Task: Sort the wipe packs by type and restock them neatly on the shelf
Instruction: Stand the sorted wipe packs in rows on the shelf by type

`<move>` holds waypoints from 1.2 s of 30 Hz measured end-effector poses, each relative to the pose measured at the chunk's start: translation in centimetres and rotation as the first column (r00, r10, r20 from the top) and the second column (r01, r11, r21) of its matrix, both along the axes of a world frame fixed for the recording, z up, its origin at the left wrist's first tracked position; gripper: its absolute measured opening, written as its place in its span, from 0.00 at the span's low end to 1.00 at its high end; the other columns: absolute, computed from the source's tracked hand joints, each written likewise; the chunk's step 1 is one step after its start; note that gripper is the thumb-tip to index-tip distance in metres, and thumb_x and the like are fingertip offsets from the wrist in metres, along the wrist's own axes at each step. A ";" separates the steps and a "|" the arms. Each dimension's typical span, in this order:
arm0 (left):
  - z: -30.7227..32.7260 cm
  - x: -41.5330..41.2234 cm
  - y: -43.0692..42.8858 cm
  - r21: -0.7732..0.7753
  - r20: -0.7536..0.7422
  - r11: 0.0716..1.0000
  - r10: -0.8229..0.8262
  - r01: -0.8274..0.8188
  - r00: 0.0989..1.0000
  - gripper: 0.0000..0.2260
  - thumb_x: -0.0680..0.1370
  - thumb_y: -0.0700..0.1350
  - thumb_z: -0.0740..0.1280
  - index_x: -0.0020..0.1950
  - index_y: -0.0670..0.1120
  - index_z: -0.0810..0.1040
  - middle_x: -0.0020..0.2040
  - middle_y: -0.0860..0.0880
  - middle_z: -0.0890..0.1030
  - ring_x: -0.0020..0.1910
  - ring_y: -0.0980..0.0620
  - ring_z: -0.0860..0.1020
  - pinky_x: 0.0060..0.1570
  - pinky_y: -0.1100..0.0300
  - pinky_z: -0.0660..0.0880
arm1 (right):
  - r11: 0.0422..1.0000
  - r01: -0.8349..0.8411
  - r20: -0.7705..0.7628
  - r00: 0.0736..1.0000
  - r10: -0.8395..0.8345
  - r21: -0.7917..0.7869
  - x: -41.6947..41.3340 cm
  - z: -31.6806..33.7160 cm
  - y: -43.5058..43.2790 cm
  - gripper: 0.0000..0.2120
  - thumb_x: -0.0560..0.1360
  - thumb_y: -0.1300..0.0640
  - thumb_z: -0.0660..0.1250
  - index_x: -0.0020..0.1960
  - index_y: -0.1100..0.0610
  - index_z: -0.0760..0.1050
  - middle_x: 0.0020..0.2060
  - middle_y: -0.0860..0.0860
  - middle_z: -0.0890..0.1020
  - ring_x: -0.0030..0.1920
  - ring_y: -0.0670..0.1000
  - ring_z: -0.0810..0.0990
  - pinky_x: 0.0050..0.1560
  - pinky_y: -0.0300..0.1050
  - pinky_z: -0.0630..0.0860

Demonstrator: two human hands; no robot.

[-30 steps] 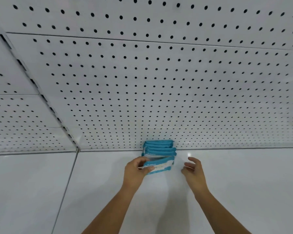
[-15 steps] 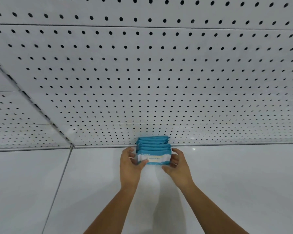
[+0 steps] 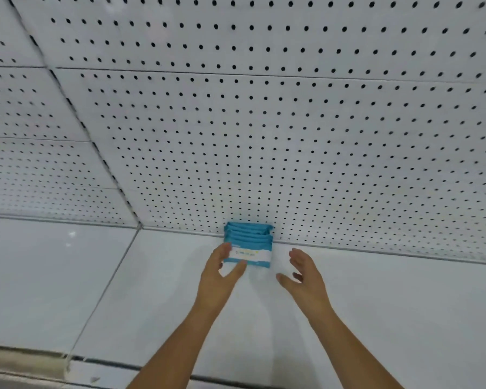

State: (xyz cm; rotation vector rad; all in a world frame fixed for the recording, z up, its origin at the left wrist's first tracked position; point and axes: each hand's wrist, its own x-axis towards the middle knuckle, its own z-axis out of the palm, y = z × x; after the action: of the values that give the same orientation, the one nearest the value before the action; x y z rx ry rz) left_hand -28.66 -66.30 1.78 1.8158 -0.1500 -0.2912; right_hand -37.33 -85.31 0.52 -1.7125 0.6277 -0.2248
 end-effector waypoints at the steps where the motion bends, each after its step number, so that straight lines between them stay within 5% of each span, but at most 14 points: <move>1: 0.4 -1.4 0.0 -0.009 -0.007 0.999 -0.038 0.038 0.999 0.25 0.77 0.49 0.72 0.72 0.55 0.69 0.66 0.61 0.74 0.65 0.64 0.72 0.63 0.69 0.66 | 1.000 -0.025 0.015 1.000 0.025 -0.006 -1.0 0.4 0.1 0.33 0.71 0.62 0.76 0.71 0.49 0.67 0.66 0.43 0.74 0.65 0.44 0.73 0.62 0.37 0.69; 6: 1.2 -7.6 0.8 0.013 -0.058 0.993 -0.118 0.119 0.991 0.27 0.78 0.52 0.71 0.75 0.57 0.66 0.70 0.60 0.71 0.68 0.60 0.70 0.72 0.58 0.65 | 0.999 -0.036 0.042 0.998 0.036 -0.003 -6.7 1.1 1.2 0.32 0.73 0.60 0.75 0.72 0.44 0.66 0.66 0.40 0.73 0.67 0.41 0.72 0.67 0.41 0.68; 16: -0.7 -22.7 1.1 -0.057 -0.085 0.934 -0.358 0.354 0.930 0.26 0.78 0.51 0.70 0.75 0.58 0.66 0.71 0.59 0.71 0.69 0.58 0.70 0.64 0.61 0.67 | 0.989 0.147 0.040 0.988 -0.148 0.025 -24.2 1.7 5.0 0.31 0.77 0.60 0.70 0.75 0.47 0.63 0.69 0.40 0.71 0.68 0.41 0.70 0.70 0.43 0.67; 23: -1.8 -35.7 0.3 -0.076 -0.155 0.852 -0.522 0.517 0.838 0.27 0.79 0.48 0.70 0.76 0.55 0.66 0.72 0.56 0.71 0.70 0.60 0.69 0.67 0.60 0.67 | 0.954 0.301 -0.011 0.953 -0.301 0.000 -39.9 0.7 5.5 0.30 0.76 0.61 0.71 0.73 0.47 0.66 0.67 0.39 0.73 0.65 0.35 0.71 0.60 0.27 0.67; 26: -2.3 -40.8 -1.9 -0.076 -0.162 0.803 -0.596 0.592 0.787 0.26 0.79 0.49 0.70 0.75 0.56 0.66 0.72 0.59 0.71 0.70 0.61 0.69 0.69 0.61 0.66 | 0.935 0.354 -0.014 0.935 -0.354 -0.007 -46.5 0.4 4.6 0.28 0.75 0.57 0.71 0.69 0.40 0.66 0.67 0.37 0.72 0.63 0.30 0.70 0.64 0.33 0.68; 31: -3.1 -49.6 -7.4 -0.095 -0.154 0.746 -0.665 0.659 0.731 0.27 0.78 0.43 0.71 0.75 0.51 0.67 0.71 0.56 0.71 0.70 0.58 0.69 0.52 0.79 0.70 | 0.891 0.450 -0.043 0.893 -0.448 0.056 -56.7 -0.5 0.5 0.28 0.76 0.62 0.70 0.71 0.46 0.66 0.67 0.43 0.73 0.68 0.42 0.71 0.66 0.39 0.68; 36: -4.5 -58.0 -13.1 -0.052 -0.173 0.758 -0.648 0.650 0.742 0.25 0.78 0.46 0.72 0.73 0.54 0.69 0.72 0.56 0.72 0.71 0.59 0.69 0.69 0.59 0.70 | 0.880 0.464 -0.114 0.884 -0.453 0.099 -65.6 -2.1 -4.8 0.34 0.68 0.52 0.69 0.73 0.50 0.67 0.68 0.44 0.73 0.67 0.44 0.72 0.63 0.38 0.71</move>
State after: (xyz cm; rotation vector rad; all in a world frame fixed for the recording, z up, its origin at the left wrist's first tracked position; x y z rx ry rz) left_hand -86.62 -79.42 -2.74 1.6811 -0.6660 -0.9557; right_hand -102.90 -90.11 -1.55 -1.4378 1.0924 -0.4372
